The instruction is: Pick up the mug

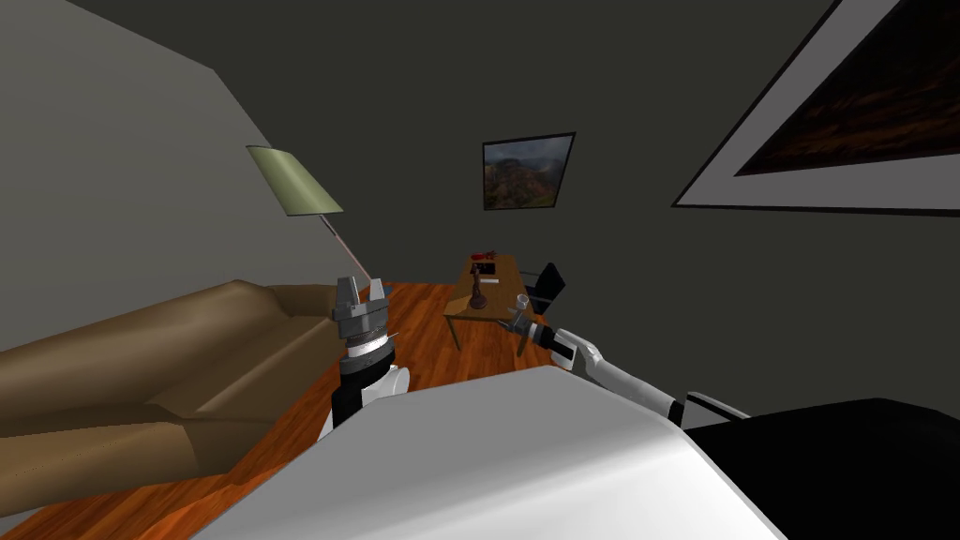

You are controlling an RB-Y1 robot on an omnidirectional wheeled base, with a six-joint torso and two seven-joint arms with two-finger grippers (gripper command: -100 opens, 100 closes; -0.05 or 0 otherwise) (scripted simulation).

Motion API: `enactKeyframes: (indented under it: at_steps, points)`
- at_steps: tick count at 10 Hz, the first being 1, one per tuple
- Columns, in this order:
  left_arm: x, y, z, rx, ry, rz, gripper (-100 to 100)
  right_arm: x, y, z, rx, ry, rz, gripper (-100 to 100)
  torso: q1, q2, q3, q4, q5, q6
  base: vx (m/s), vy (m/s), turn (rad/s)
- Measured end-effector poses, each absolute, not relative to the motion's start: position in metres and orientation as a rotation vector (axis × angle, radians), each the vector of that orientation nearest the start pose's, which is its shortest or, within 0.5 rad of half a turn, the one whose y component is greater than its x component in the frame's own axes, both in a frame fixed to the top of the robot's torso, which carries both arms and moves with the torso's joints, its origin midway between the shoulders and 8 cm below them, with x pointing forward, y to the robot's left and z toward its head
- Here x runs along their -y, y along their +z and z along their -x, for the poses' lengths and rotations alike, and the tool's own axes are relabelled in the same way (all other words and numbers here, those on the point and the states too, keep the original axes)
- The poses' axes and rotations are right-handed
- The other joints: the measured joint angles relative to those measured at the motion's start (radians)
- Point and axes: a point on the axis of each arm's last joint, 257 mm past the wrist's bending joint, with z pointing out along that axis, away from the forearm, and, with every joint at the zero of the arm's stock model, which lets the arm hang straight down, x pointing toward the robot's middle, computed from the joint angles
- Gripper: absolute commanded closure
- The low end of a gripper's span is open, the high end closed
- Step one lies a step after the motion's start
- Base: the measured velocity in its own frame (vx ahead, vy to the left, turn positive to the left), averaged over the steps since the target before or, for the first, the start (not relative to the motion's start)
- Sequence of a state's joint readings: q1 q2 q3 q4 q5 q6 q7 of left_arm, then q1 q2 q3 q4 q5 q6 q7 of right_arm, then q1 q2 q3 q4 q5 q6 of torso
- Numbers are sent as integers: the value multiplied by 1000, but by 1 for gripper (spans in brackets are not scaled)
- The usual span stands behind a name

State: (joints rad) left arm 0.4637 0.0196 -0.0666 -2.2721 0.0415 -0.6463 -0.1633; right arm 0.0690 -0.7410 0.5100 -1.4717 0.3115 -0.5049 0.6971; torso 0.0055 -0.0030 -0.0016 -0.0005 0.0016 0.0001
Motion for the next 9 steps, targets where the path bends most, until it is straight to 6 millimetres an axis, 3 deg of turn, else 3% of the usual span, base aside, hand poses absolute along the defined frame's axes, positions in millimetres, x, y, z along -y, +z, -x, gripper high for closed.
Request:
enactKeyframes:
  at_steps: [5,9]
  points:
    - [-254,57,-322,-513,-1287,492,0,231,-372,-403,-1762,385,804,-100,0,-2,-1,-1,0,0,57,76,-12]
    - [-255,57,-322,-513,-1287,492,0,273,-400,-401,-1828,281,893,-100,-4,0,0,0,-1,0,62,49,-5]
